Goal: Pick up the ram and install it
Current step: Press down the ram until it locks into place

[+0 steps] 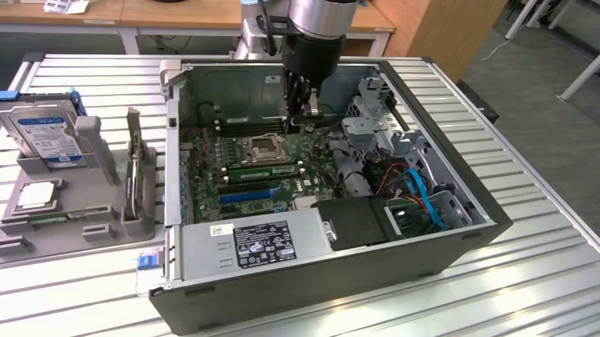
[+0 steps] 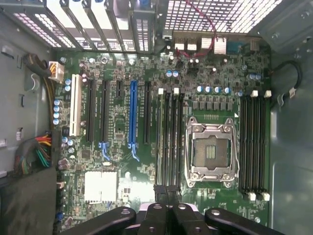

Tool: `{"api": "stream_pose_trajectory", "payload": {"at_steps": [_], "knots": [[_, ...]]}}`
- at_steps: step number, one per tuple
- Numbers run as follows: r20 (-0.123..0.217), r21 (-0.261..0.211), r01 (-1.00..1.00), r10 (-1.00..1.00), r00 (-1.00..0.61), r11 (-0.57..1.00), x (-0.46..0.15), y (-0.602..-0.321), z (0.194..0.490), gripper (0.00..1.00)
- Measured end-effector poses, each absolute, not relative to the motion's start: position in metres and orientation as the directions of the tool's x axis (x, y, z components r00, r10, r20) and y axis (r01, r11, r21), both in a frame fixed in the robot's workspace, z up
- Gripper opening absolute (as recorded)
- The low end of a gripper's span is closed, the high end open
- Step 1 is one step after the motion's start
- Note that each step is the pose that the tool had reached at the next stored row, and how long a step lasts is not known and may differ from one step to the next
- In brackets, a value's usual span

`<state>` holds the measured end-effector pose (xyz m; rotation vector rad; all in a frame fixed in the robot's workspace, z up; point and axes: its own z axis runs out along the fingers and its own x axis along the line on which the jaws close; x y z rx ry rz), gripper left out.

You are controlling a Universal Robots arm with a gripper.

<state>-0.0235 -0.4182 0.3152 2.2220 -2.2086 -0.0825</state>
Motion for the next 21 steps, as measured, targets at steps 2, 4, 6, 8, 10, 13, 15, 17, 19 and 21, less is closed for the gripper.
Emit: {"api": "stream_pose_trajectory", "payload": {"at_steps": [2,4,6,8,10,13,15,17,19,21], "knots": [[-0.032,0.042,-0.999,-0.999,0.005,-0.007,-0.020,-0.418,0.315,0.10],[-0.032,0.042,-0.999,-0.999,0.005,-0.007,-0.016,-0.418,0.315,0.10],[-0.032,0.042,-0.999,-0.999,0.005,-0.007,-0.013,-0.418,0.315,0.10],[-0.032,0.042,-0.999,-0.999,0.005,-0.007,-0.009,-0.418,0.315,0.10],[-0.032,0.042,-0.999,-0.999,0.005,-0.007,-0.006,-0.418,0.314,0.10],[-0.032,0.042,-0.999,-0.999,0.005,-0.007,-0.001,-0.418,0.314,0.10],[-0.032,0.042,-0.999,-0.999,0.005,-0.007,0.001,-0.418,0.314,0.10],[-0.032,0.042,-0.999,-0.999,0.005,-0.007,0.001,-0.418,0.314,0.10],[-0.032,0.042,-0.999,-0.999,0.005,-0.007,0.001,-0.418,0.314,0.10],[-0.032,0.042,-0.999,-0.999,0.005,-0.007,0.001,-0.418,0.314,0.10]]}}
